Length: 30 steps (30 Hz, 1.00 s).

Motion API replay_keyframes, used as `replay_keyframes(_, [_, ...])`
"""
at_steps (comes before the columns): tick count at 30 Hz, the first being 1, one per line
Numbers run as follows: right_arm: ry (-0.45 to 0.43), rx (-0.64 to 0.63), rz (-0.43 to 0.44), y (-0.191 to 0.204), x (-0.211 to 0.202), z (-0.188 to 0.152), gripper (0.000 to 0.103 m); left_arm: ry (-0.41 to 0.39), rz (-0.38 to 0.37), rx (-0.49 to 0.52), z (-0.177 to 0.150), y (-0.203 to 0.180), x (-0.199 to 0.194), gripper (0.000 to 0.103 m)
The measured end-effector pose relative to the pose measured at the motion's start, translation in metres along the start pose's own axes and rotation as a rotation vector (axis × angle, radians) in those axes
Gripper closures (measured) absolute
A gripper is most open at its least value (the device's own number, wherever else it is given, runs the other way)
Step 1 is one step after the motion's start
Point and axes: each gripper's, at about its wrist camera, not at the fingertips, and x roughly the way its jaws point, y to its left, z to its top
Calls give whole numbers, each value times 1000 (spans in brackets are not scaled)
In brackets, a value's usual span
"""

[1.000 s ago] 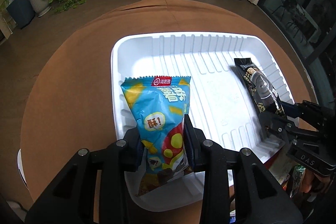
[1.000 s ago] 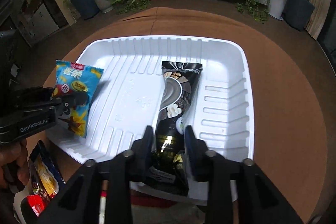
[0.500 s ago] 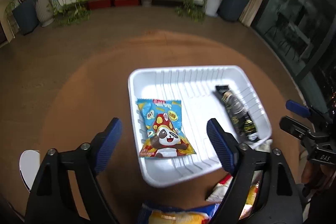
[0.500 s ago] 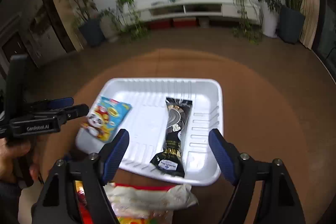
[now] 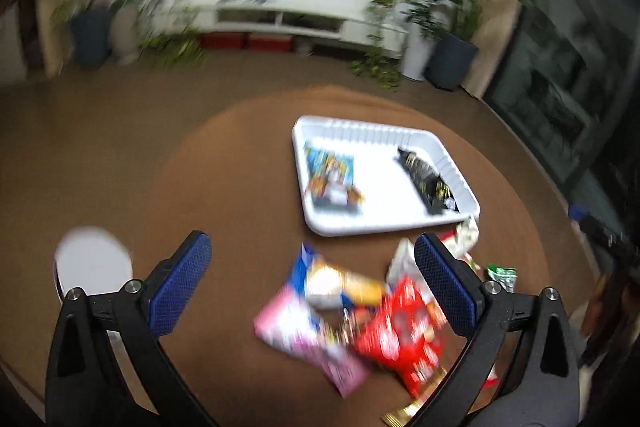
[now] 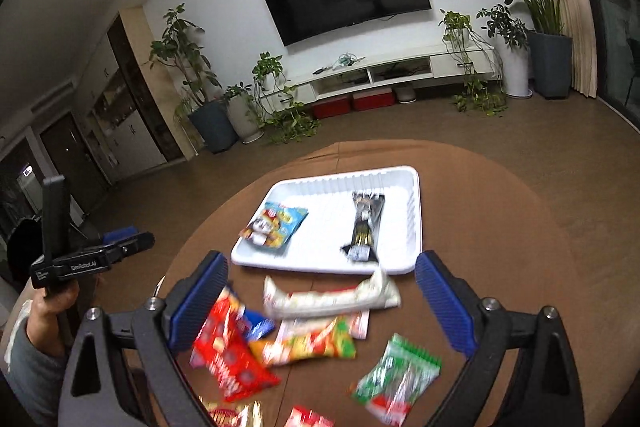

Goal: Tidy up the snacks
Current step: 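Withdraw both tools from the tray back toward the snack pile, then grasp the red chocolate bag with the left tool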

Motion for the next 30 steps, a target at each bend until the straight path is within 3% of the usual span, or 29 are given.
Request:
replay_keyframes(4, [18, 16, 8, 3, -14, -34, 6, 37, -44, -81, -54, 0, -11, 0])
replay_keyframes(10, [60, 6, -1, 15, -15, -73, 6, 104, -141, -115, -108, -38, 2, 0])
replay_keyframes(15, [74, -72, -22, 31, -16, -96, 6, 119, -130, -87, -112, -61, 17, 0])
replay_keyframes(24, [94, -69, -24, 32, -17, -107, 7, 160, -97, -97, -100, -70, 57, 3])
replay_keyframes(30, [104, -67, -22, 32, -14, -110, 8, 171, -67, -75, -94, -76, 76, 17])
